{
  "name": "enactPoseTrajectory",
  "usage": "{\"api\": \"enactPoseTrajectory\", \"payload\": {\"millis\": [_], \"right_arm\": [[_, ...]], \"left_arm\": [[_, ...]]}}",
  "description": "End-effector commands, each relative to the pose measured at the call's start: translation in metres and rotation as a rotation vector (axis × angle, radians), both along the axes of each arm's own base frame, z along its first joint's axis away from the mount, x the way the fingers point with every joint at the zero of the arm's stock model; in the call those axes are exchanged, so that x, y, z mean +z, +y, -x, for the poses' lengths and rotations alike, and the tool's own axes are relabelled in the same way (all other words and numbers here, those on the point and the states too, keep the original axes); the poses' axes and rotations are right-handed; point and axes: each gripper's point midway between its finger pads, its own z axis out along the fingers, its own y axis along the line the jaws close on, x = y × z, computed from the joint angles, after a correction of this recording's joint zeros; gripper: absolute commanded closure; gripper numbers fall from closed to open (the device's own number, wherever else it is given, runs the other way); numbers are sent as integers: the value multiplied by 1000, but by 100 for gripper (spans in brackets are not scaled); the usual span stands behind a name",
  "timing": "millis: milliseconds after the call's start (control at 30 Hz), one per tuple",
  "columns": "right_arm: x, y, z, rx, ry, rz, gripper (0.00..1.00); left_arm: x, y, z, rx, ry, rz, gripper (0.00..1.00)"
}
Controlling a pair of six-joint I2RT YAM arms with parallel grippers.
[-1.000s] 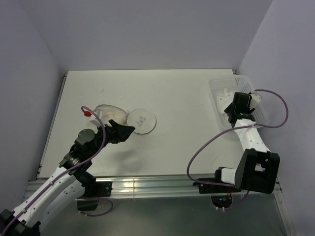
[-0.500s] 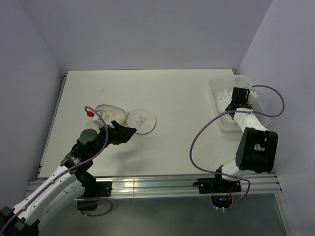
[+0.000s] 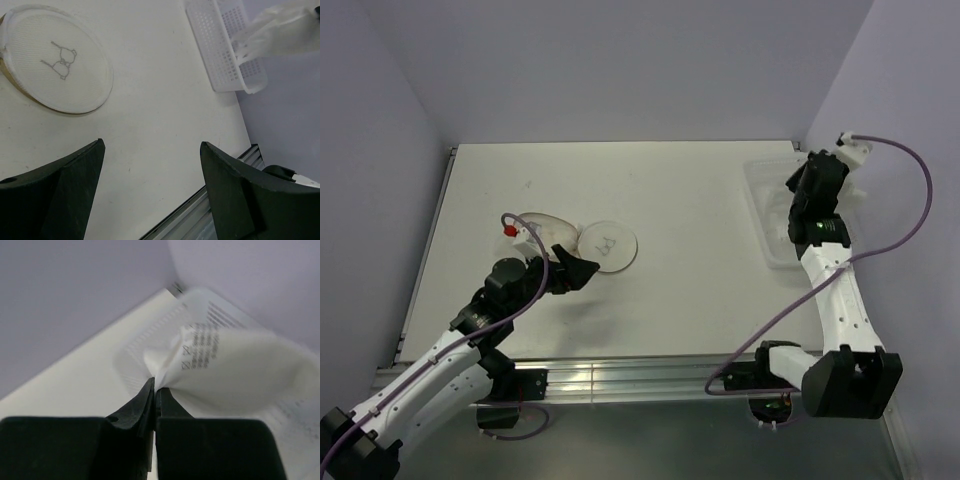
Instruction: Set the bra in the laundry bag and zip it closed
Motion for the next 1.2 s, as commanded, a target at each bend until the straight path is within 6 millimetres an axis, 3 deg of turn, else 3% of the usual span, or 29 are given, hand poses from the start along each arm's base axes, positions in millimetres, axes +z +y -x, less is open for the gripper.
{"api": "enactPoseTrajectory", "payload": {"millis": [0,33,67,100,133,167,233,333,367,433,467,500,533,600,633,700,800,833,867,900,933,1000,1033,1100,1167], "right_arm": [[105,33,-5,116,-205,109,100],[108,50,-7,183,-184,108,100],[134,67,-8,260,-228,102,100],[142,84,-9,328,-236,91,100],[134,102,-10,398,-190,70,100],[141,118,-9,465,-197,56,100],[122,142,-6,553,-137,34,100],[58,182,5,689,13,-18,100],[16,193,12,716,106,-43,100],[-25,211,23,755,171,-110,100],[-71,224,40,805,263,-154,100],[-93,235,48,839,306,-191,97],[-120,243,60,874,364,-216,87],[-142,247,70,862,435,-200,65],[-144,241,69,827,436,-176,32],[-140,242,70,840,416,-170,16],[-122,240,64,842,376,-148,20],[-112,235,57,813,350,-133,29],[-107,231,53,793,334,-128,37],[-105,229,46,782,333,-135,45],[-90,225,33,760,293,-140,58],[-97,223,18,746,362,-105,65],[-85,223,15,744,395,-95,65],[-87,230,19,819,457,-66,60],[-77,236,36,875,487,-50,44]], "left_arm": [[26,-3,-7,4,-72,22,17],[27,-3,-8,4,-73,23,17],[28,-4,-8,3,-74,25,17],[27,-5,-9,3,-69,26,16],[27,-6,-10,1,-69,29,16],[26,-8,-11,-2,-62,28,16],[30,-10,-14,-2,-68,37,16],[33,-15,-16,-13,-68,50,16],[31,-17,-17,-21,-57,47,16],[33,-21,-18,-33,-54,51,16],[30,-23,-20,-35,-40,46,16],[30,-24,-20,-37,-36,48,16],[29,-26,-22,-39,-32,51,15],[25,-28,-24,-43,-19,47,15],[25,-29,-26,-41,-17,46,15],[16,-35,-31,-51,12,33,15],[8,-47,-38,-70,39,38,17],[11,-52,-42,-73,42,49,18],[2,-58,-46,-81,69,38,18],[9,-64,-49,-92,55,51,19],[2,-70,-50,-105,71,39,19],[5,-76,-53,-107,56,35,21],[4,-75,-55,-93,48,22,21],[2,-71,-54,-78,52,-2,23],[3,-64,-54,-54,37,-20,23]]}}
